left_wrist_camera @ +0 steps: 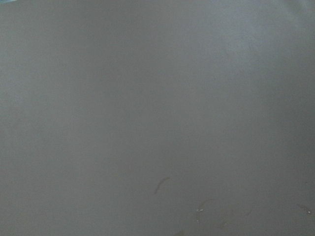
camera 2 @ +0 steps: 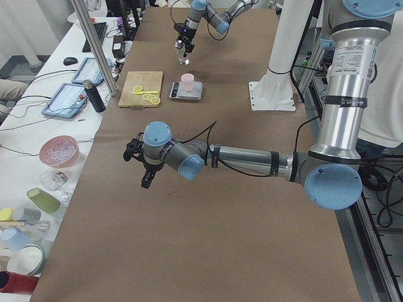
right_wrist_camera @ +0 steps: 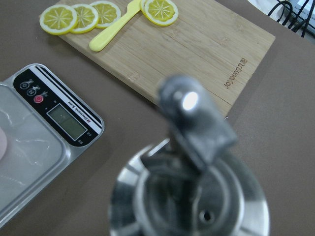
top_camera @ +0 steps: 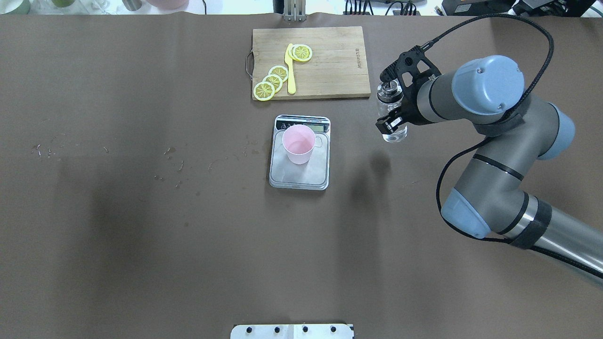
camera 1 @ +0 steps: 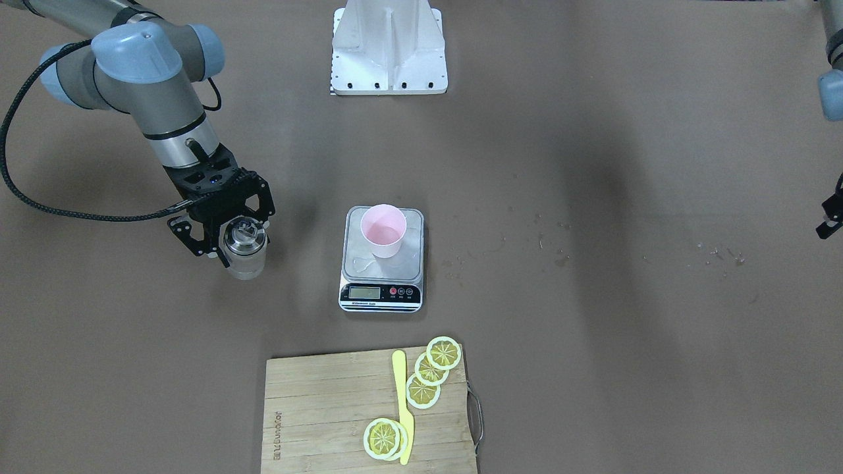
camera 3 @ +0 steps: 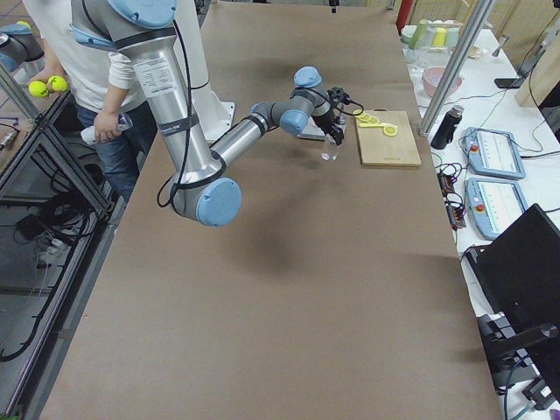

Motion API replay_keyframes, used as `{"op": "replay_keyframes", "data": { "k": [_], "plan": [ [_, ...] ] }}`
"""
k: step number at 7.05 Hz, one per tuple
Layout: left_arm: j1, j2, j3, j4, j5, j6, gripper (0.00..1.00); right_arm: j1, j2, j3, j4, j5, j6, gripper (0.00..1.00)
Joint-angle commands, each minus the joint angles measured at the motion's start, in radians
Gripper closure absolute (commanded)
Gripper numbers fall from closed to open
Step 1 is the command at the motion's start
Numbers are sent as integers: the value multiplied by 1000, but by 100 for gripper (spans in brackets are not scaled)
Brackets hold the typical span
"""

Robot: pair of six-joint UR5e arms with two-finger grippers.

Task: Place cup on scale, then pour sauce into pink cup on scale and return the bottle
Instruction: 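Lift the sauce dispenser with the right gripper and carry it toward the pink cup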

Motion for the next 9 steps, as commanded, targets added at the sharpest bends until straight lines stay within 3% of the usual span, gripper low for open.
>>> {"op": "replay_keyframes", "data": {
  "k": [1,3,6,9],
  "plan": [
    [-15,1,22,0,-1,1,3,-41,54,64,-204,-96,-65,100],
    [-30,4,33,2,-50,1,3,-77,112,89,-374,-182,-99,100],
    [-77,2,99,2,-88,81,3,-133,189,80,-509,-281,-155,100],
    [-79,5,108,2,-90,81,3,-174,258,19,-547,-389,-163,100]
  ]
}}
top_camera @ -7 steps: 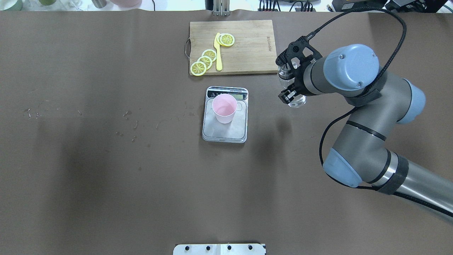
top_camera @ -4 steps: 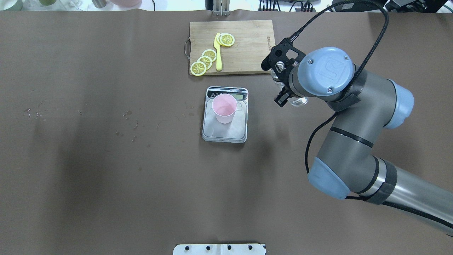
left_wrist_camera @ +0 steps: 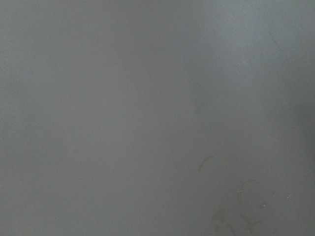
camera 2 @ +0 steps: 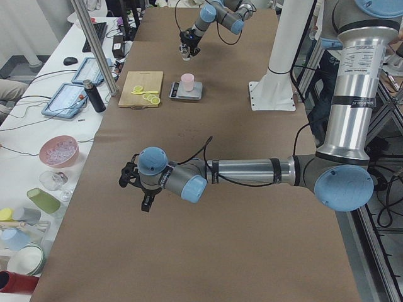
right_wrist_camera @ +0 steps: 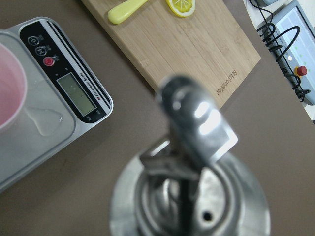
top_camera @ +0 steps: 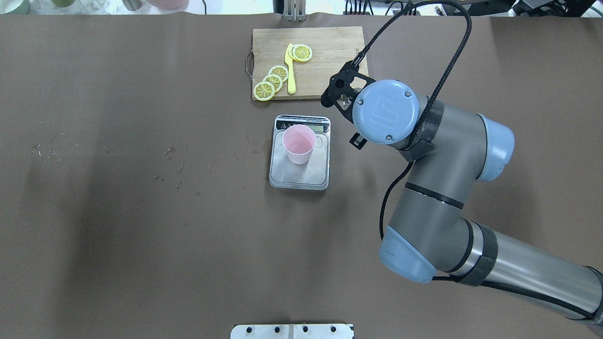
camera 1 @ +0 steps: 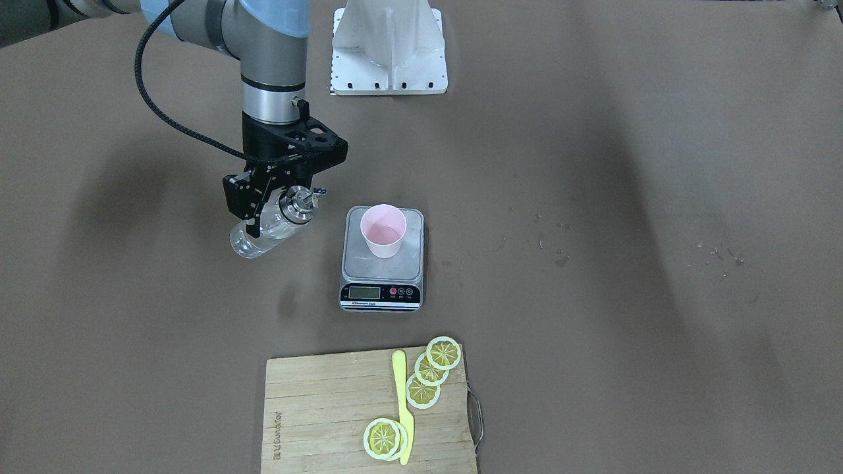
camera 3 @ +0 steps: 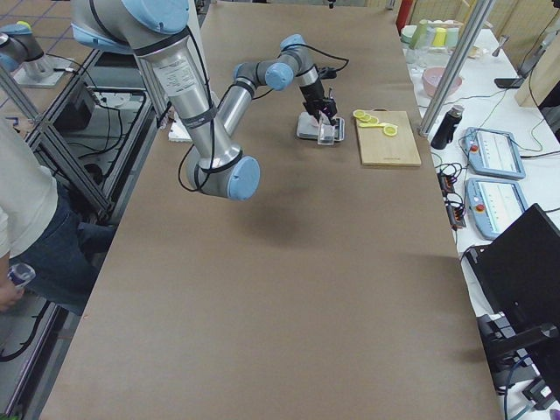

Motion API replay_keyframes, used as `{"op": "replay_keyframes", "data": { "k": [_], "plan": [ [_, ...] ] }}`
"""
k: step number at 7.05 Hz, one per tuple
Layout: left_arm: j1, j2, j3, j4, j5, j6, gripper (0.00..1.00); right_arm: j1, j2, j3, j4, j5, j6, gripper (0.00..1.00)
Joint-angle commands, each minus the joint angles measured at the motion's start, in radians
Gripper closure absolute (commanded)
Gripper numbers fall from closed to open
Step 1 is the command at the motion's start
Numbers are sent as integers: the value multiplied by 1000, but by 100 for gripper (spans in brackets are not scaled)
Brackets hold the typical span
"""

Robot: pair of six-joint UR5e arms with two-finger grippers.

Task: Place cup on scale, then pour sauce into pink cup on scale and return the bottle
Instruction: 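Tilt the dispenser spout over the pink cup with the right gripper to pour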

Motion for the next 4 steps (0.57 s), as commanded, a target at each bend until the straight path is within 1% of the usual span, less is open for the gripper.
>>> {"op": "replay_keyframes", "data": {
  "k": [1,2,3,4],
  "plan": [
    [-1,1,13,0,-1,3,3,-17,62,-69,-10,-48,-3,100],
    [-3,2,22,-2,-1,8,3,-17,99,-110,-27,-81,-20,100],
    [-3,2,33,-3,-3,8,3,-18,125,-136,-42,-95,-31,100],
    [-4,4,48,-5,-14,9,3,-17,138,-152,-59,-131,-55,100]
  ]
}}
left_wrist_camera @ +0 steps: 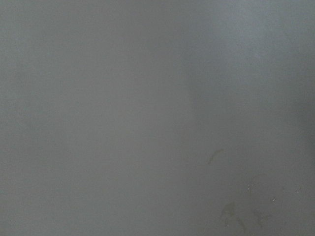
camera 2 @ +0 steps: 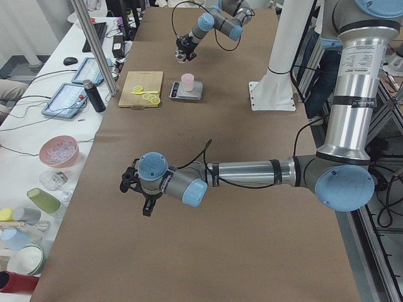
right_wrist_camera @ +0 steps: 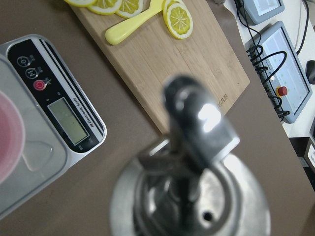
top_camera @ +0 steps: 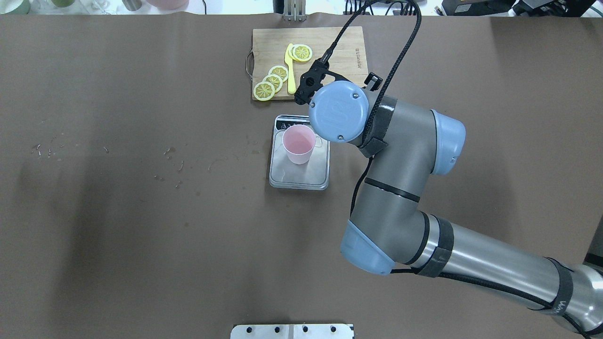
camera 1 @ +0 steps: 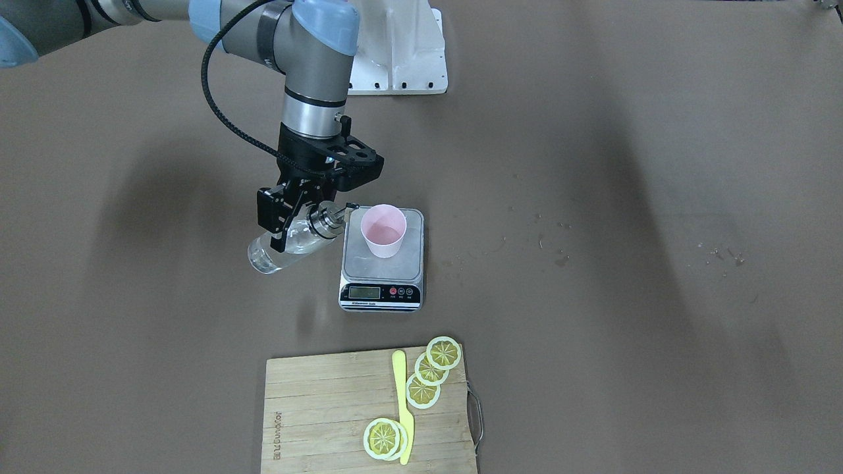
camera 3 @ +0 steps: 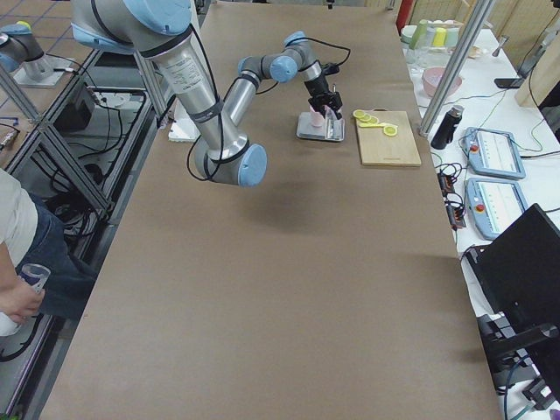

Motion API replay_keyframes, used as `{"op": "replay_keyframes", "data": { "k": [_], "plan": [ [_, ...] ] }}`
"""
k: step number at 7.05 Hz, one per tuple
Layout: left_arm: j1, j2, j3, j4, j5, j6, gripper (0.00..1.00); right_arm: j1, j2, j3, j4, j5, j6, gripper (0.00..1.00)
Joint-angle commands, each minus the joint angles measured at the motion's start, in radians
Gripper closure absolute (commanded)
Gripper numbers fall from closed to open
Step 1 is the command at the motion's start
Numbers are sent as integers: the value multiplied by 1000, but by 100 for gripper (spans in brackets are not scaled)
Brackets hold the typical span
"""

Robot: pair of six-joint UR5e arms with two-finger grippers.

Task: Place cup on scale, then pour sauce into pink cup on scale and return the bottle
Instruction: 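Tilt the dispenser spout over the pink cup with the right gripper to pour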

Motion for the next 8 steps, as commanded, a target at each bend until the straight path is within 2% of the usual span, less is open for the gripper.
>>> {"op": "replay_keyframes", "data": {
  "k": [1,5,8],
  "plan": [
    [-27,6,32,0,-29,23,3,0,30,-44,-27,-52,-32,100],
    [-95,4,29,9,-116,29,3,-10,46,-81,-57,-118,-52,100],
    [-98,3,26,12,-119,22,3,-56,29,-87,-65,-201,-51,100]
  ]
}}
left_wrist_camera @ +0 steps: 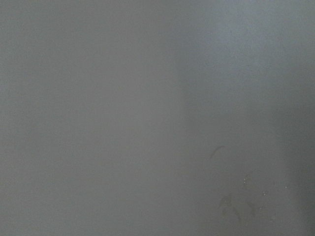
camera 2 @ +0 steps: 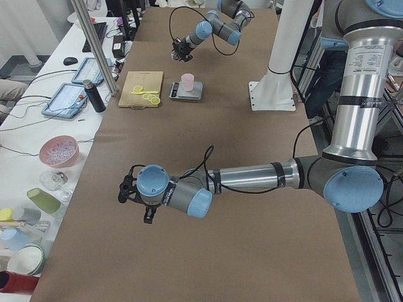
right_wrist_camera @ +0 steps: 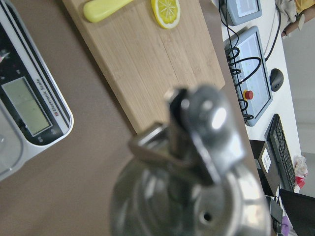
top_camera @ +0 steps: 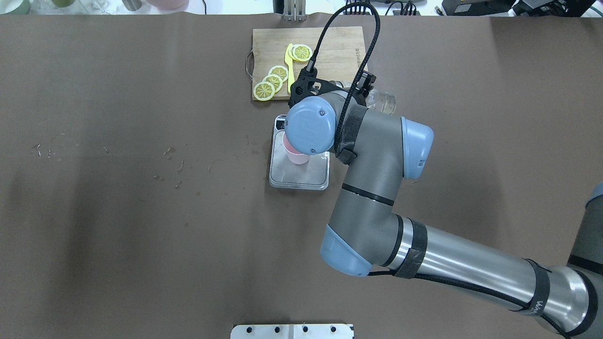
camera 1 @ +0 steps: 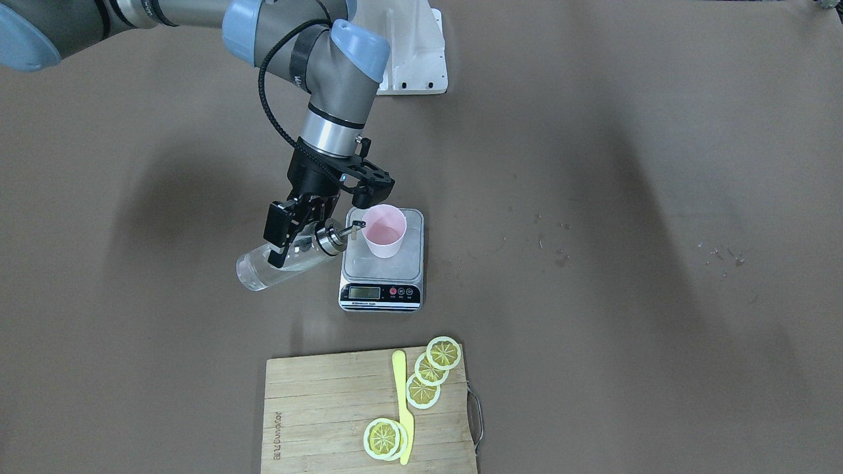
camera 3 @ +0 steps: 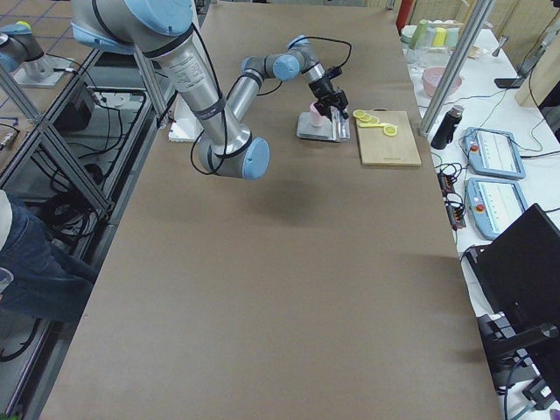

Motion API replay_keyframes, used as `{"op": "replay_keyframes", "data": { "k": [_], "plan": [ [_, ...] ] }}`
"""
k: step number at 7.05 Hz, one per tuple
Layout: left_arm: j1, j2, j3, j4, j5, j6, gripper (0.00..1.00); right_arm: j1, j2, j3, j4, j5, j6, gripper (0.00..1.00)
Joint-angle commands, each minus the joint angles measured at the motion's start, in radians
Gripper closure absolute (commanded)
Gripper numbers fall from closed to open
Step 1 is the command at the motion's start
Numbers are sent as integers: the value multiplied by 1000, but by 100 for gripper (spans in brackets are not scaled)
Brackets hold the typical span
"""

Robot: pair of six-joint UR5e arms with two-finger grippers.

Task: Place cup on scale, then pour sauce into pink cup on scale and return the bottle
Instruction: 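Tilt the dispenser spout over the pink cup with the right gripper to pour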

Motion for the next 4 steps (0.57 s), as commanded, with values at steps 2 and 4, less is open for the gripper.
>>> {"op": "replay_keyframes", "data": {
  "k": [2,4],
  "plan": [
    [-7,-4,-4,1,-2,-7,3,-46,-20,-1,-12,-77,1,100],
    [-10,-4,-4,1,-2,-7,3,-53,-26,0,-18,-118,2,100]
  ]
}}
